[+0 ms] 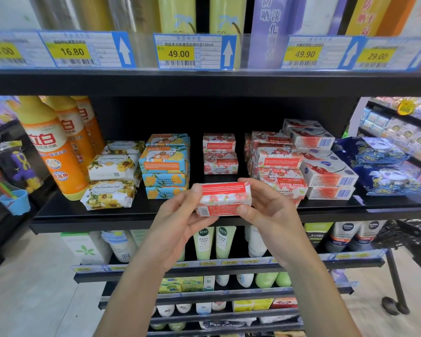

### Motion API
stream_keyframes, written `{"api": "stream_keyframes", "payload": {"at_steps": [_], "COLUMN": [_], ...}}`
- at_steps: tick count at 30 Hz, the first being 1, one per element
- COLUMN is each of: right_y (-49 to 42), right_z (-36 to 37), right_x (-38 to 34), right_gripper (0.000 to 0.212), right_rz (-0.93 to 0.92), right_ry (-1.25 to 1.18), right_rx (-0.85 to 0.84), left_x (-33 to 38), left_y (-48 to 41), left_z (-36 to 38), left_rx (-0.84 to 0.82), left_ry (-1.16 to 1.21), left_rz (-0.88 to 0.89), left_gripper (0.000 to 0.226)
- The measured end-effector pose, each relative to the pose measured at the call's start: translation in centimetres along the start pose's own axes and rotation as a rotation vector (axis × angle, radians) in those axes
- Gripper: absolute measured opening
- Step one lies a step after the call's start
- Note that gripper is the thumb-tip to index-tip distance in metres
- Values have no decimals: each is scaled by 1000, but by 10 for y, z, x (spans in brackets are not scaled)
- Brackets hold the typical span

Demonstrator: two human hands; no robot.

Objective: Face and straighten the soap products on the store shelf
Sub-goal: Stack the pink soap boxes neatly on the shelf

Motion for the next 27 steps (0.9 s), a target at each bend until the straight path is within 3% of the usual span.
{"api": "stream_keyframes", "payload": {"at_steps": [5, 12, 22, 27], "right_y": [0, 4, 4, 4], "right_z": [3, 7, 10, 11], "right_x": [-1, 9, 8, 9], "right_gripper": [55, 68, 46, 48], "right_rz": [35, 225, 237, 204], "right_ry": [9, -94, -116, -119], "right_rx": [-20, 73, 85, 80], "left_x": [-1, -1, 1, 4], "left_y": [-2, -3, -1, 0], "left_z": [-2, -6, -4, -2], "left_rx": [28, 64, 51, 33], "left_ry": [44, 63, 83, 81], "left_rz": [23, 58, 71, 76], "left_gripper": [48, 57, 54, 57]}}
Point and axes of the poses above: each hand's wrist, its own y-axis away from the middle knuckle, its own z-axis out of the palm, x = y × z, the point moved 7 cm from there along -y, towards the middle knuckle, and after that the axes turned 13 degrees about -z, right-handed, at the moved point
